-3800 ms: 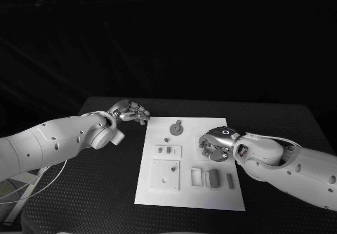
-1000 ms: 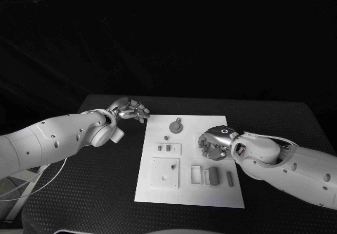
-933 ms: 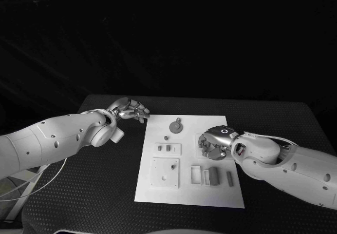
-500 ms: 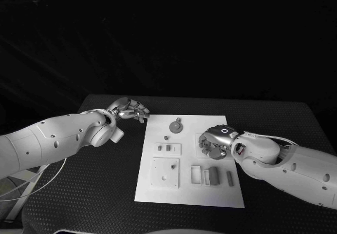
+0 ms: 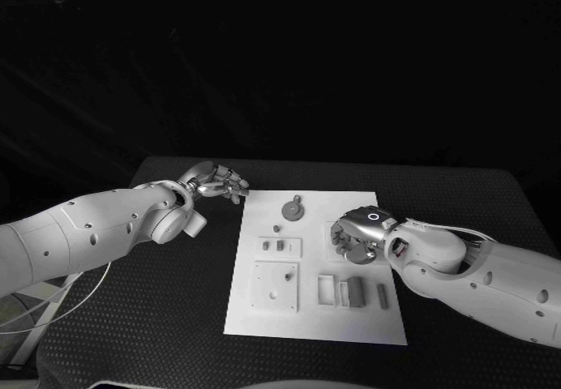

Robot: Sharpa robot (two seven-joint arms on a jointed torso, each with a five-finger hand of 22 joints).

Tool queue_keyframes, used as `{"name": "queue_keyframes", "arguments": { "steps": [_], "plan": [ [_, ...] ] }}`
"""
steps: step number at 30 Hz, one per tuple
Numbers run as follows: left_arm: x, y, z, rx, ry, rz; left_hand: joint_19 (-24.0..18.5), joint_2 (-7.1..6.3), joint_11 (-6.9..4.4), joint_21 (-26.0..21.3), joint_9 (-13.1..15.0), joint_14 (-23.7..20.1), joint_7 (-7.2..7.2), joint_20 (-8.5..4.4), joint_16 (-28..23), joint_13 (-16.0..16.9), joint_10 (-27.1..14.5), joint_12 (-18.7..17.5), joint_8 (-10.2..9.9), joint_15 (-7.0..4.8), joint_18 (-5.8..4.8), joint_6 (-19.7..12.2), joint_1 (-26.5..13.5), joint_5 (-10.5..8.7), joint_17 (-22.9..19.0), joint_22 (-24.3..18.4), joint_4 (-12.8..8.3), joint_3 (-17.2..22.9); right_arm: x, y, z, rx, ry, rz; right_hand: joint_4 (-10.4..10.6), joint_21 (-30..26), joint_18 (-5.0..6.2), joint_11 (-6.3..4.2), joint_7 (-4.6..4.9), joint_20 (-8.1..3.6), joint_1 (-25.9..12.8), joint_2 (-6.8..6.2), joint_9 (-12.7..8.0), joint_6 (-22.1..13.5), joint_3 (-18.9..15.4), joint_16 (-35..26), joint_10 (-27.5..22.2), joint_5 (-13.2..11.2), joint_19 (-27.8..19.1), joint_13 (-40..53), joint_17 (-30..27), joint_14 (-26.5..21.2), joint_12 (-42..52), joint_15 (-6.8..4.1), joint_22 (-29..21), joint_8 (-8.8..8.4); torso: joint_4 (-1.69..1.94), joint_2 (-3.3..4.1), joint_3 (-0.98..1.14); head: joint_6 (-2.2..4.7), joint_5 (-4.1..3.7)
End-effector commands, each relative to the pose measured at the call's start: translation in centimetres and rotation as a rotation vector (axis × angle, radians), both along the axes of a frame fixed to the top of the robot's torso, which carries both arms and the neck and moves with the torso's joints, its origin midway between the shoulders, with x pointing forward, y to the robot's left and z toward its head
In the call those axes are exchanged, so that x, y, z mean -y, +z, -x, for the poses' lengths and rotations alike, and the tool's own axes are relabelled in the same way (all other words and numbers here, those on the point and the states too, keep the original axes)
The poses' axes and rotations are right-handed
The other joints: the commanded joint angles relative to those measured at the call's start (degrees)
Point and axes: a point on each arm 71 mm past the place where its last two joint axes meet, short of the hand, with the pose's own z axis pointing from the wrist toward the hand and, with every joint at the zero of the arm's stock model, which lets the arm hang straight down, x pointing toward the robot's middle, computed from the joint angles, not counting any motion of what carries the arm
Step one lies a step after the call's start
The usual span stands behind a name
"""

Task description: Assemble the parts on the task board

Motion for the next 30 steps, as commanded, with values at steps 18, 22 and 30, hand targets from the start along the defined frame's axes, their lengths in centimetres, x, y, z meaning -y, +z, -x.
{"name": "queue_keyframes", "arguments": {
  "steps": [18, 22, 30],
  "plan": [
    [0.2, 0.1, -0.1, 0.002, -0.013, 0.011, 0.1, 0.14, -0.01, 0.34, -0.07, 0.3, -0.08, 0.12, -0.44, -0.12, -0.24, 0.36, 0.19, 0.06, 0.51, -0.5, -0.49, -0.12, 0.15, -0.11, 0.07, -0.24, -0.7, 1.1, 0.8, 0.051, 0.031, -0.015, -0.06, 0.91, 3.72, -1.37, -0.46, -1.03, 0.37, 1.24, 0.7, 1.44, 0.48, 0.55, 4.36, 0.15, 1.45, 2.91, 0.25, 0.45, 1.34, -1.01, 1.27, 0.85, 0.02, -0.05, -0.08, -0.09, 0.04],
    [0.3, 0.1, -0.1, 0.001, -0.013, 0.011, 0.1, 0.14, -0.01, 0.34, -0.07, 0.3, -0.08, 0.12, -0.45, -0.12, -0.25, 0.37, 0.19, 0.06, 0.51, -0.5, -0.51, -0.12, 0.16, -0.11, 0.08, -0.24, -0.9, 1.9, 0.8, 0.054, 0.038, -0.01, -0.05, 0.94, 3.72, -1.41, -0.49, -1.03, 0.32, 1.2, 0.76, 1.5, 0.49, 0.55, 4.47, 0.15, 1.45, 3.01, 0.27, 0.45, 1.37, -1.06, 1.26, 0.89, 0.04, -0.06, -0.1, -0.08, 0.05],
    [0.4, 0.1, -0.1, 0.0, -0.015, 0.011, 0.09, 0.14, 0.0, 0.34, -0.08, 0.31, -0.08, 0.12, -0.48, -0.13, -0.27, 0.38, 0.2, 0.06, 0.5, -0.51, -0.54, -0.12, 0.18, -0.13, 0.08, -0.26, -1.9, 3.7, 1.5, 0.066, 0.068, -0.045, -0.04, 0.98, 3.72, -1.45, -0.52, -1.03, 0.28, 1.18, 0.81, 1.55, 0.5, 0.55, 4.56, 0.15, 1.44, 3.1, 0.28, 0.44, 1.37, -1.09, 1.26, 0.92, -0.01, -0.04, -0.11, 0.0, 0.14]
  ]
}}
